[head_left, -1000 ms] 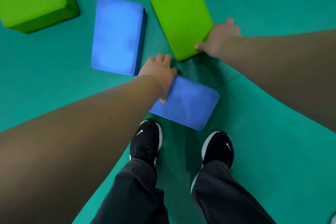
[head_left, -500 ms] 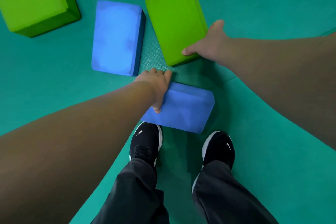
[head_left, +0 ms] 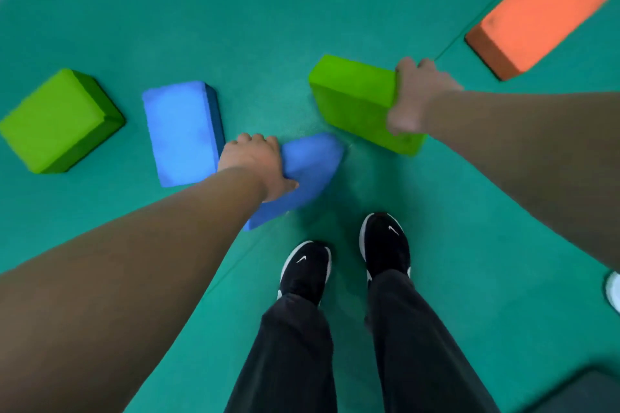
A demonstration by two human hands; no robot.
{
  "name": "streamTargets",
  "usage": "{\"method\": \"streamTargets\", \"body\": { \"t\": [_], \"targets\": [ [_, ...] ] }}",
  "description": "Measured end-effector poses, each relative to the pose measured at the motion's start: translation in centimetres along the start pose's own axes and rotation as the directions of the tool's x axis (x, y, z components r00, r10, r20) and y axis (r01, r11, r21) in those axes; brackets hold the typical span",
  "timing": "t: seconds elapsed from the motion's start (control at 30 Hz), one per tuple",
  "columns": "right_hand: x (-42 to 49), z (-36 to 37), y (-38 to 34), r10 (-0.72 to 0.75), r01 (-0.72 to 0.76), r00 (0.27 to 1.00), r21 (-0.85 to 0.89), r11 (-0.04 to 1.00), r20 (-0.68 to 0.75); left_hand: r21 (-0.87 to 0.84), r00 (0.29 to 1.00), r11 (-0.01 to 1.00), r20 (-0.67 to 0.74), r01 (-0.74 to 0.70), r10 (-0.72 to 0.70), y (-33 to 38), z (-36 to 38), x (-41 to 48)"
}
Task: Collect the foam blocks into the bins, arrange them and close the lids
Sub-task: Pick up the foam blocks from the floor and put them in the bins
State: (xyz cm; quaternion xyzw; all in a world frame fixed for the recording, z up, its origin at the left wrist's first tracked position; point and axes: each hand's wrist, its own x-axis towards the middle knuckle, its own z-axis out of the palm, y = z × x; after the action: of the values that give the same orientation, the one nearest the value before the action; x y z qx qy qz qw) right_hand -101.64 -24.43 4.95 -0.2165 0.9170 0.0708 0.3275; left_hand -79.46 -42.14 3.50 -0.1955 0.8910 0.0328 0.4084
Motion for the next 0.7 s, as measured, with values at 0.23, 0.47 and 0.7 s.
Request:
{"method": "streamTargets", "body": {
  "t": [0.23, 0.47, 0.7],
  "targets": [
    [-9.2, -0.1, 8.7, 0.264, -0.264, 0.964, 0.193, 0.945, 0.023, 0.127, 0.994, 0.992, -0.101, -0.023, 0.036, 4.7, -7.8, -1.5],
    [-17.7, 4.9, 16.1, 0.509, -0.518, 0.847, 0.452, 0.726, 0.152, 0.228, 0.958, 0.952, -0.151, -0.205, 0.242, 14.1, -10.0, -4.7],
    [-26.3, 12.1, 25.2, 0.652, -0.574, 0.74, 0.66, 0.485, 0.165, 0.273, 0.917, 0.902, -0.125, -0.334, 0.378, 26.4, -8.4, -7.9]
  ]
}}
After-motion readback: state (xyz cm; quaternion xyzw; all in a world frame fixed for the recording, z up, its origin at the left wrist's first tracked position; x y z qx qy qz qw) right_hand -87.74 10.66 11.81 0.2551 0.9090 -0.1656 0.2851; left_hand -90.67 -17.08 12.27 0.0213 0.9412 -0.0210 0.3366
